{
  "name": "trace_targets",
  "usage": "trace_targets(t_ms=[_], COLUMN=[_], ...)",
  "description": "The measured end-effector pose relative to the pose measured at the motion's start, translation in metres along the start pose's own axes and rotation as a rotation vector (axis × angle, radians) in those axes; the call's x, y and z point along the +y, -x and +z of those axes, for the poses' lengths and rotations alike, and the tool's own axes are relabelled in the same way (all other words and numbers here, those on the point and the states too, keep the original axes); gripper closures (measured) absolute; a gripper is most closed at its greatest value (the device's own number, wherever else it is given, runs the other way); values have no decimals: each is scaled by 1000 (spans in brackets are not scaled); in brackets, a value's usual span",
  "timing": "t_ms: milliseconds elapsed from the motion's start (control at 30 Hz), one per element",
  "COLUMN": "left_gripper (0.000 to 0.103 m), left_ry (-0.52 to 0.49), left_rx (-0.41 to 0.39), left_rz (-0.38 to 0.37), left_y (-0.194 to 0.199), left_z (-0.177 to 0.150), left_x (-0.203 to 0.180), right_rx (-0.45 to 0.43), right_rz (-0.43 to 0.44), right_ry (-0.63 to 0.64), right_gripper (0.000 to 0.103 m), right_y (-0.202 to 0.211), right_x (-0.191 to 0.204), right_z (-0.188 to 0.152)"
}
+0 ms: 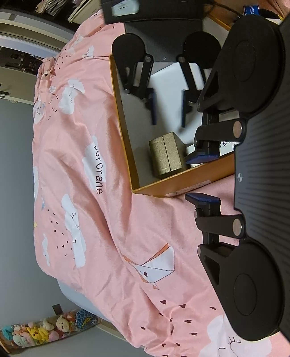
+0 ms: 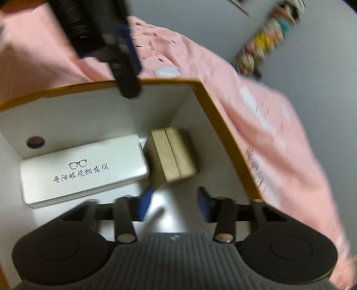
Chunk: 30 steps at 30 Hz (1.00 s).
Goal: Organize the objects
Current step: 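Lower the gold box into the box corner and open the right tool, then withdraw both tools from the box toward the remaining items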
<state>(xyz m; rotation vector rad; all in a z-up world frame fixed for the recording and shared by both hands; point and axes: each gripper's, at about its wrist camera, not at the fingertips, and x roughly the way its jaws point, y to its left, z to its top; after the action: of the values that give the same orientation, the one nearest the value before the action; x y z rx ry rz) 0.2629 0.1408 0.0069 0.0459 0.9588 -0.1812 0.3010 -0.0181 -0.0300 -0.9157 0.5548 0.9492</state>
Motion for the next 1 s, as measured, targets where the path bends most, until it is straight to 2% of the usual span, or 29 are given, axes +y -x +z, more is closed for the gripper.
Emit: trace_targets(t_ms=[100, 167, 300, 533, 667, 833, 1000], left_gripper=[70, 72, 74, 85, 85, 85, 85], left_ry=[-1, -3, -5, -6, 10, 3, -23], left_rx=[5, 5, -1, -3, -6, -13, -45], left_rz=[-2, -2, -9, -27, -43, -27, -16], left_y=[-1, 0, 3, 1, 2, 6, 29], left_z=[0, -1, -1, -1, -1, -1, 1], left_x=[-3, -5, -6, -4, -2, -6, -15], right_rx=[-4, -16, -34, -65, -74, -66, -65], right_rz=[32, 41, 59, 68, 66, 61, 53], right_ry=[-65, -79, -85, -89, -83, -103, -164], right_gripper=[79, 87, 95, 96, 96, 96, 95], right_y=[0, 0, -6, -9, -11, -5, 15], right_x=[-7, -6, -7, 6, 7, 8, 7], right_z=[-3, 1, 13, 13, 16, 16, 18])
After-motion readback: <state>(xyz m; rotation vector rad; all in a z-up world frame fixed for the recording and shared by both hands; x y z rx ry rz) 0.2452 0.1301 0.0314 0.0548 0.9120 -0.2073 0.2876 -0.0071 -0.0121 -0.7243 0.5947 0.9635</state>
